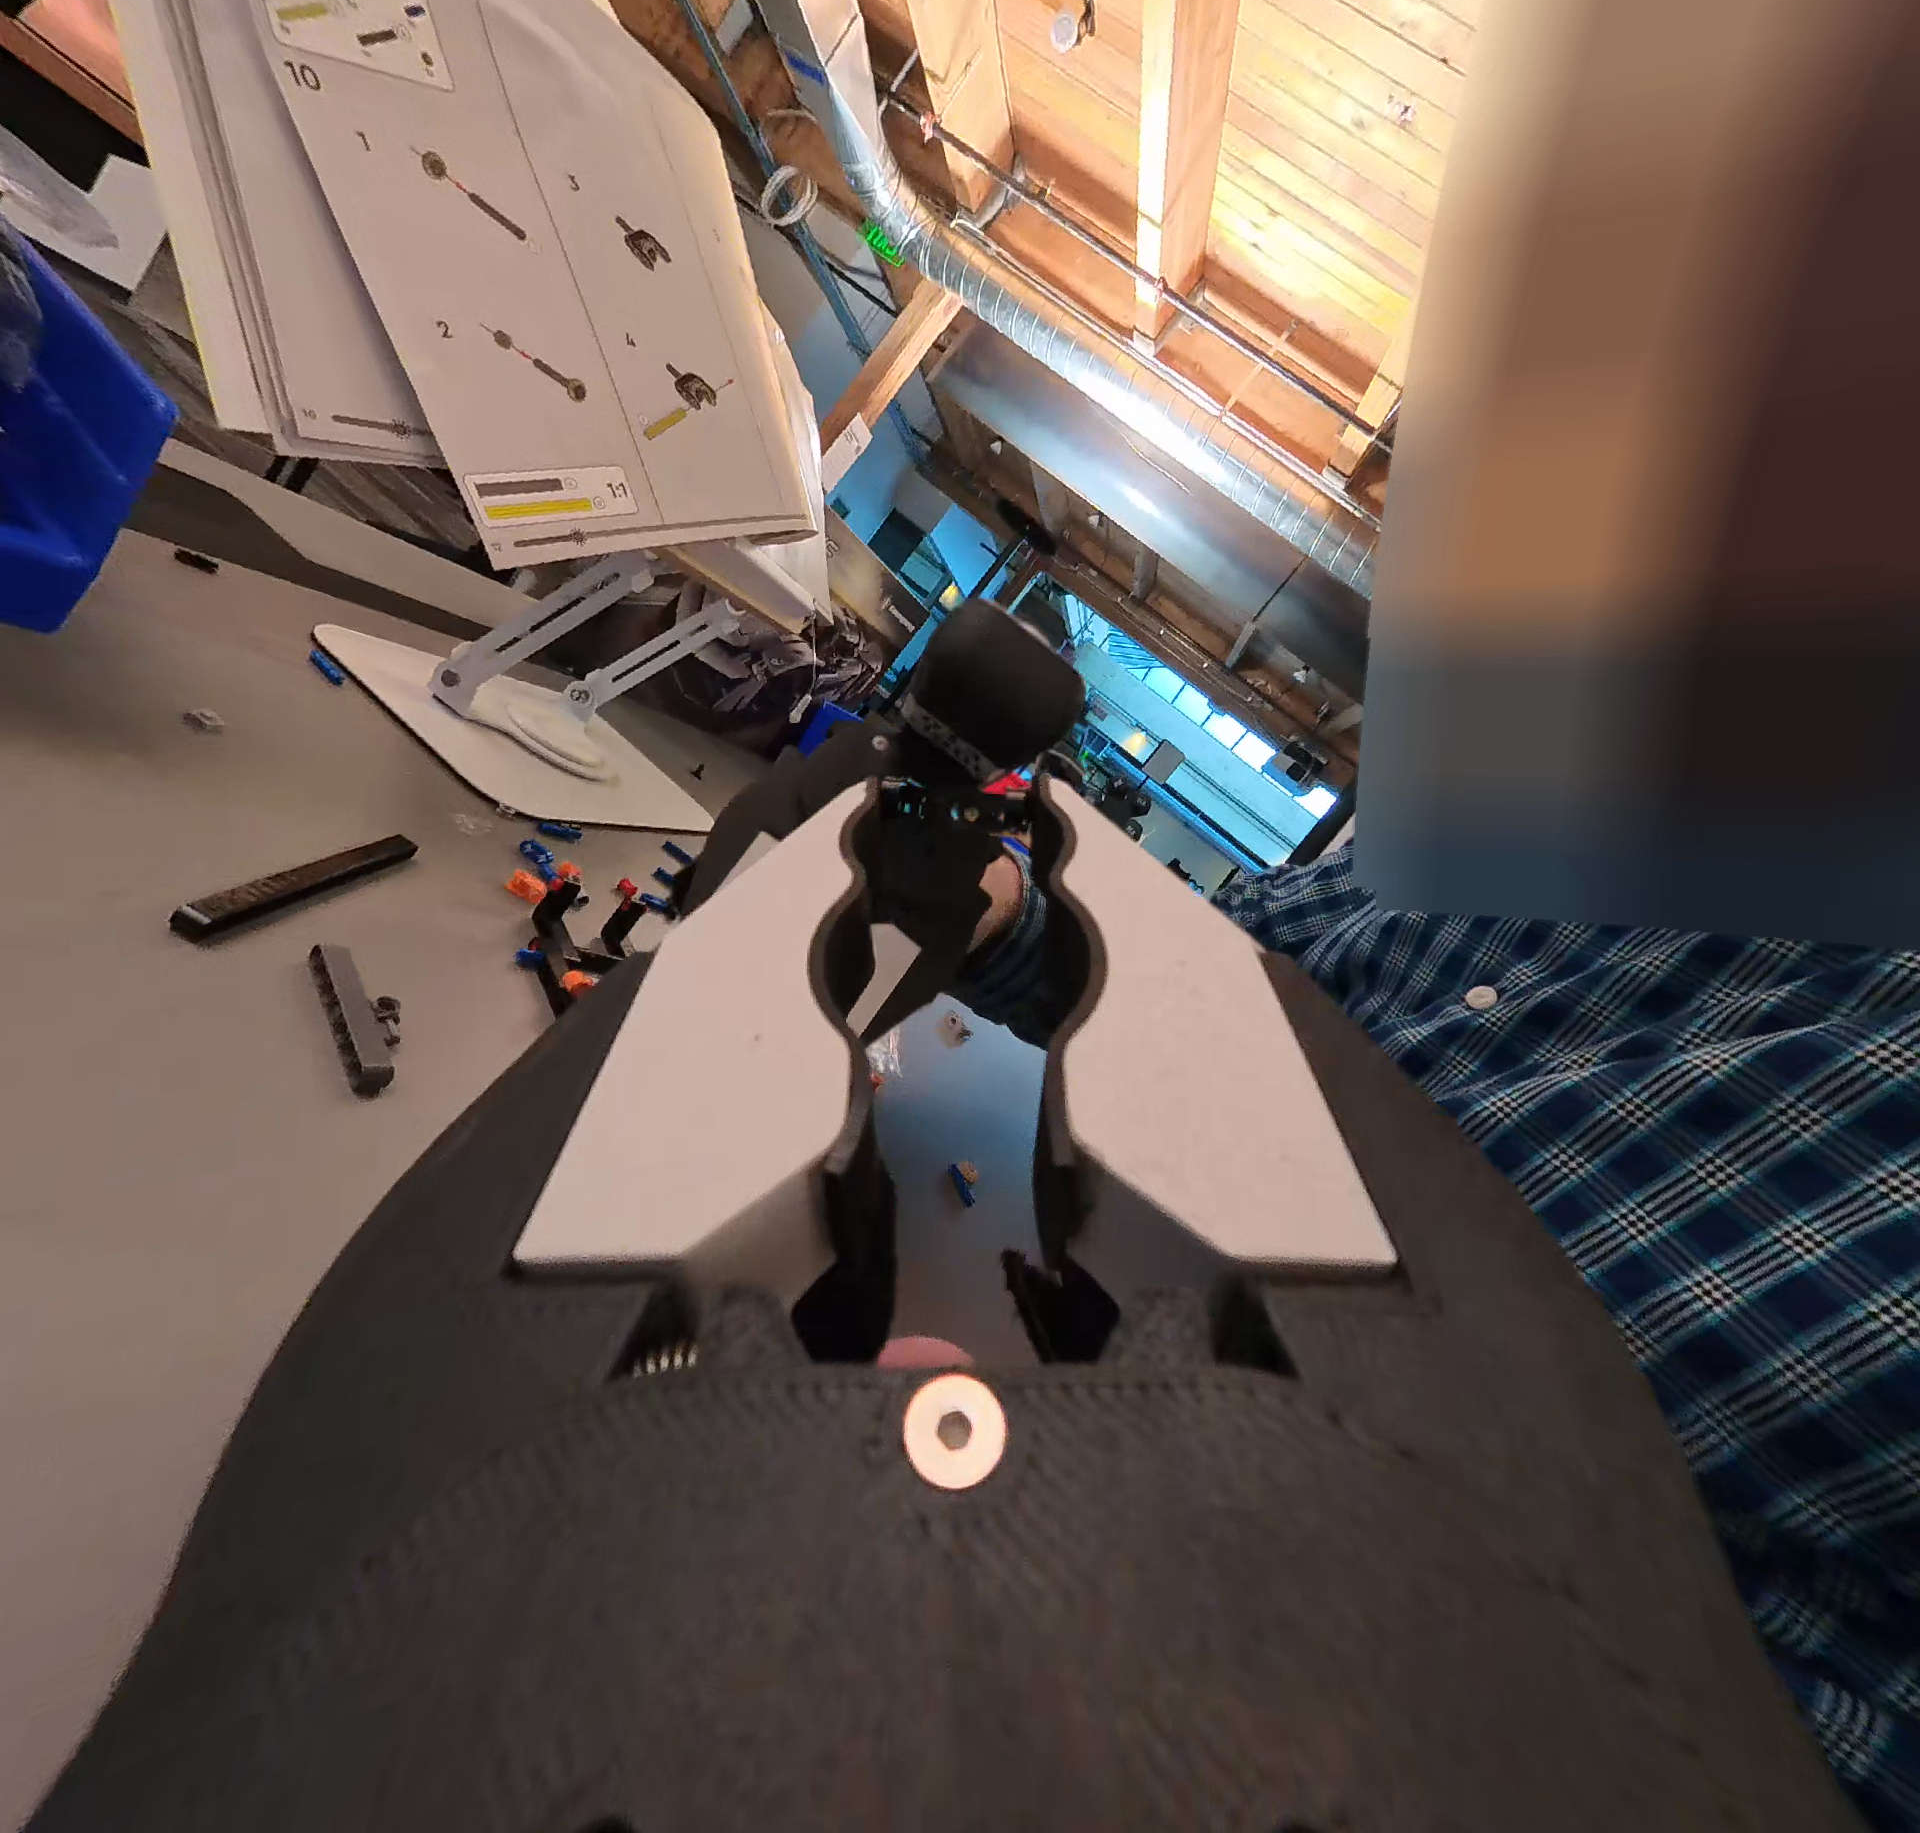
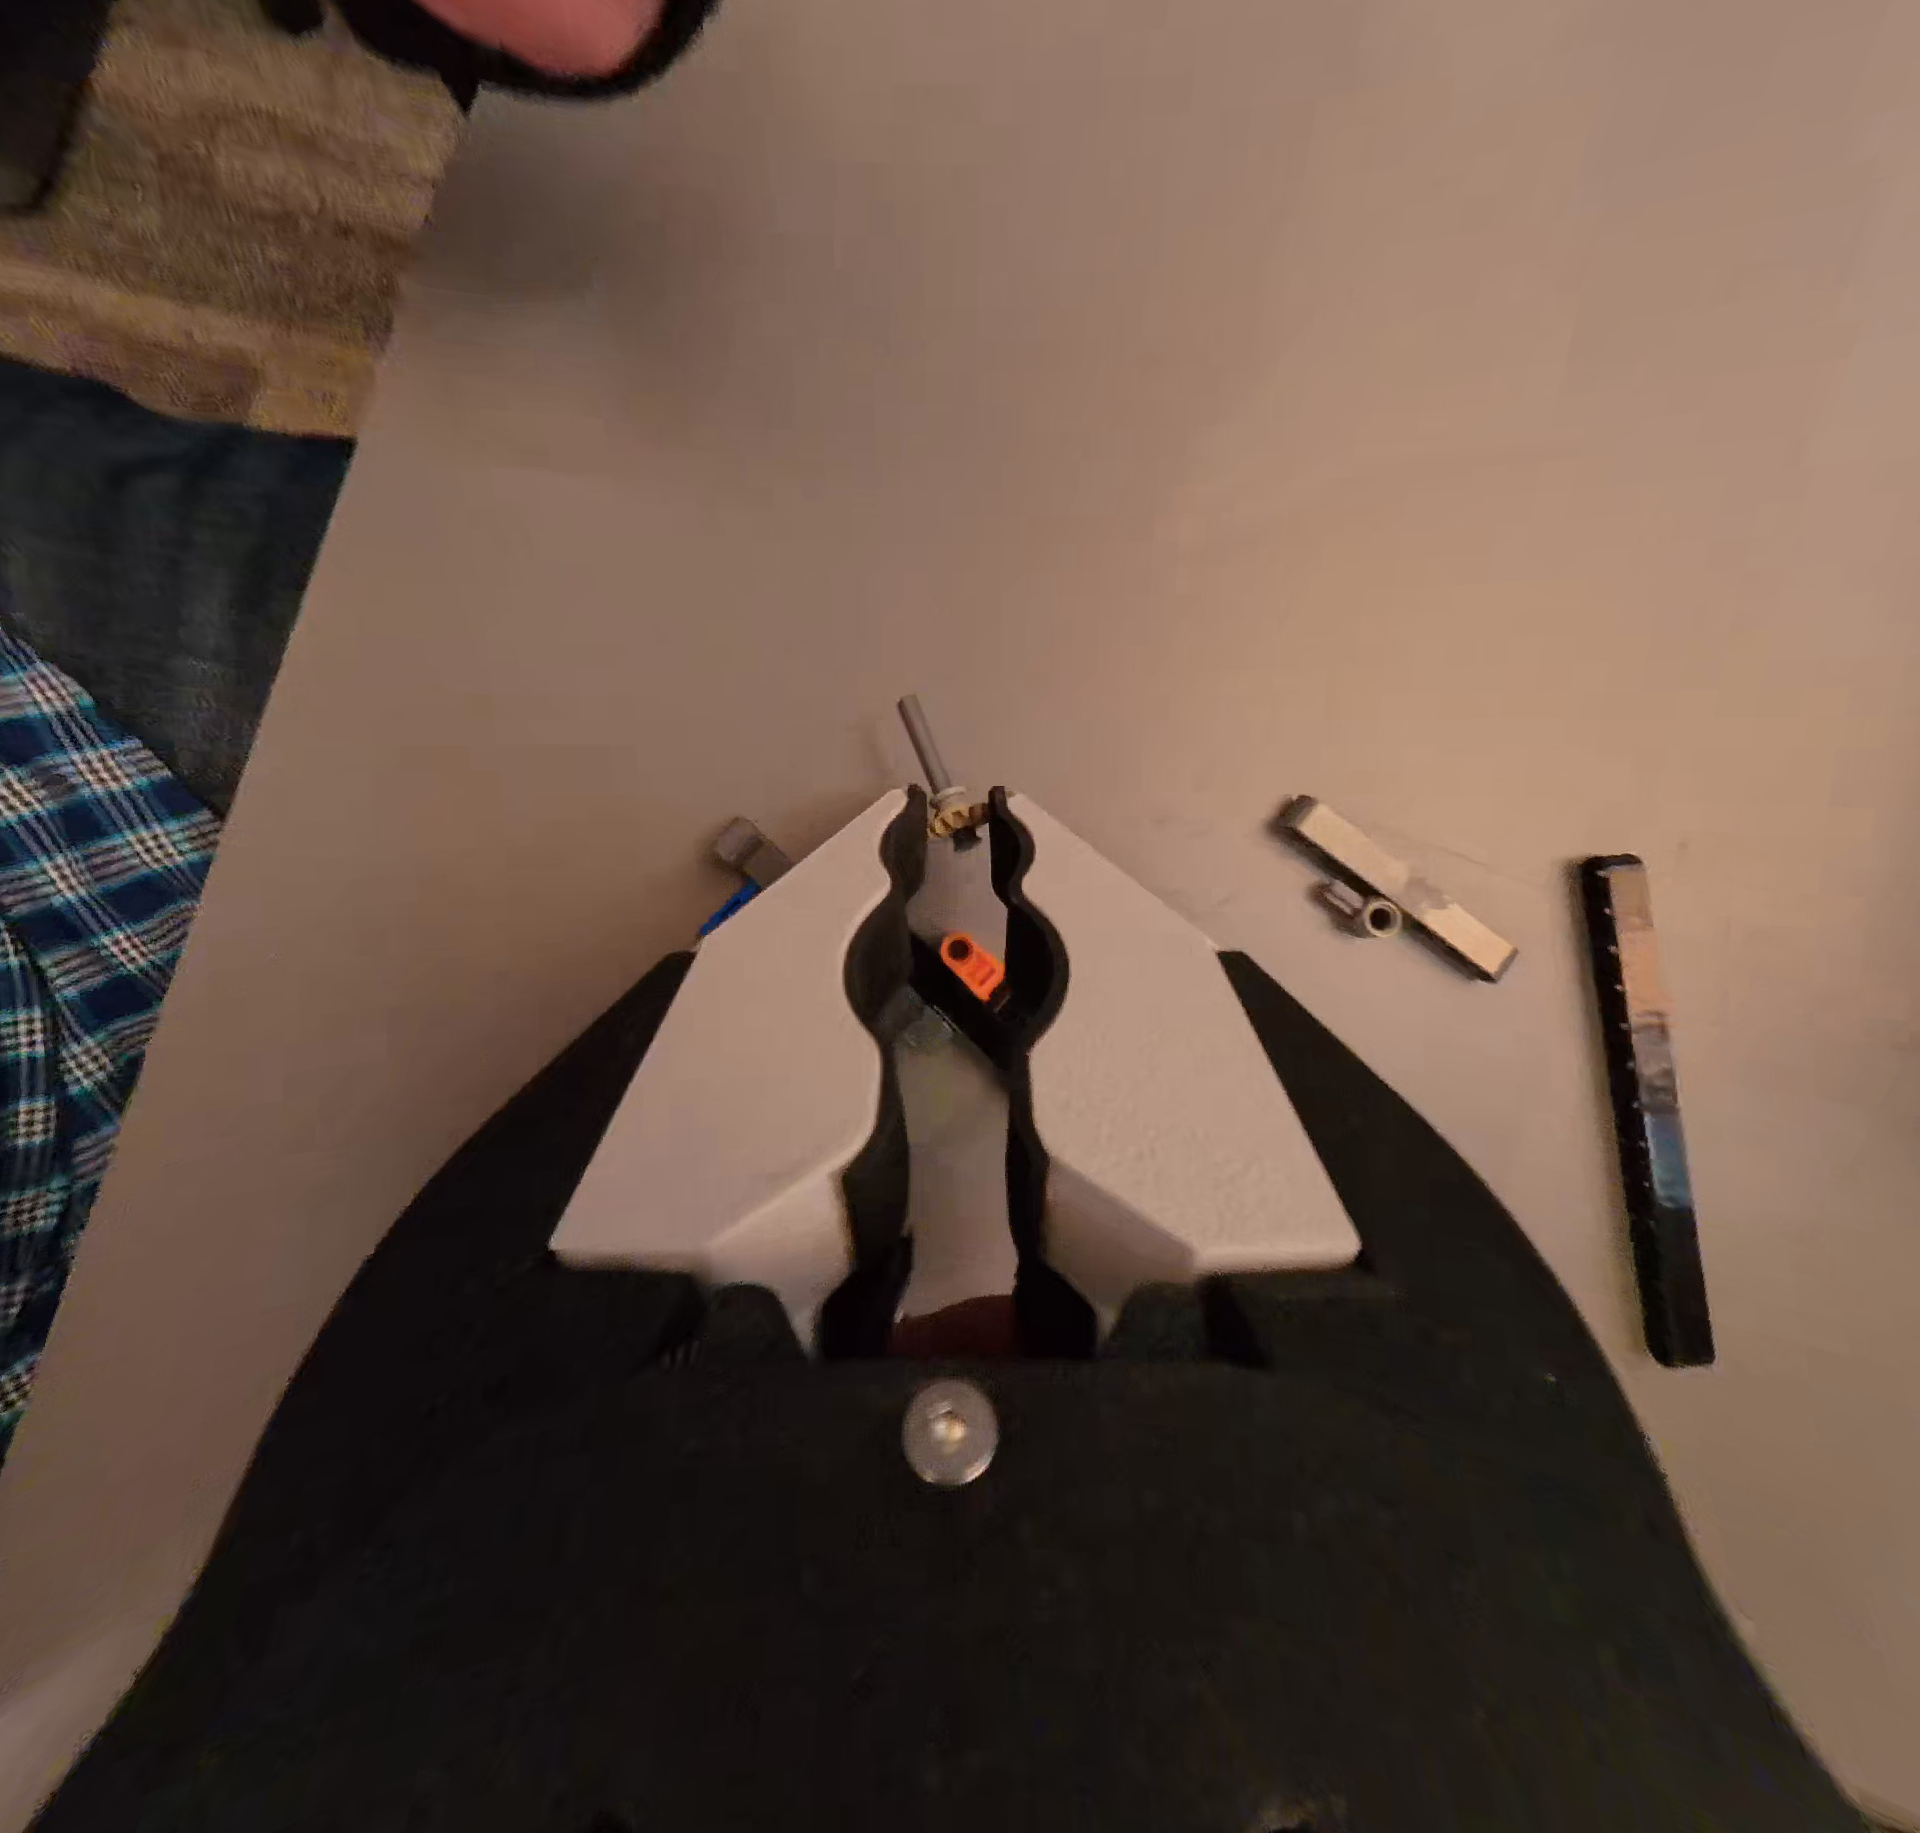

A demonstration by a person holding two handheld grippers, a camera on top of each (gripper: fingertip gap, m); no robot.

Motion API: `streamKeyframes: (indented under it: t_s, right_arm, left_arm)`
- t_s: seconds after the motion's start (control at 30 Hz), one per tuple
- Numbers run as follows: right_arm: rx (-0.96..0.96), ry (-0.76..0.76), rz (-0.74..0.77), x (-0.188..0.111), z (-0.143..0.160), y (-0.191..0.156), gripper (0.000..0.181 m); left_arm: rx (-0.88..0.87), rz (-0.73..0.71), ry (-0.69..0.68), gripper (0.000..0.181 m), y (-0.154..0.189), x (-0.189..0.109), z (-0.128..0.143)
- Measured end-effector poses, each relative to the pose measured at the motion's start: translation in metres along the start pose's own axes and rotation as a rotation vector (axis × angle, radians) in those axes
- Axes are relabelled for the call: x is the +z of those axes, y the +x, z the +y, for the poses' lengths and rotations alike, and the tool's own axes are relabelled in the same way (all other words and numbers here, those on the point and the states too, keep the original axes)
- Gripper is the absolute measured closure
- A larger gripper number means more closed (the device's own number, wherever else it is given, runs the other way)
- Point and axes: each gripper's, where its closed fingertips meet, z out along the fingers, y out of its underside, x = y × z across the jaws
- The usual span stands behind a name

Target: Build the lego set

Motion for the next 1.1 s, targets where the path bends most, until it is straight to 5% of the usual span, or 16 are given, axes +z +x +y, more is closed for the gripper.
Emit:
streamKeyframes:
  t_s: [0.27,0.77,1.1]
  right_arm:
    - [0.072,0.104,0.033,-0.022,-0.005,0.007,0.172]
    - [0.126,0.313,0.178,-0.110,-0.030,0.014,0.172]
    - [0.139,0.347,0.242,-0.142,-0.022,0.014,0.172]
  left_arm:
    - [0.006,0.002,-0.008,0.157,0.001,0.010,0.002]
    - [0.051,-0.001,0.019,0.157,0.015,0.039,-0.003]
    - [0.345,-0.179,-0.270,0.156,0.003,0.061,0.026]
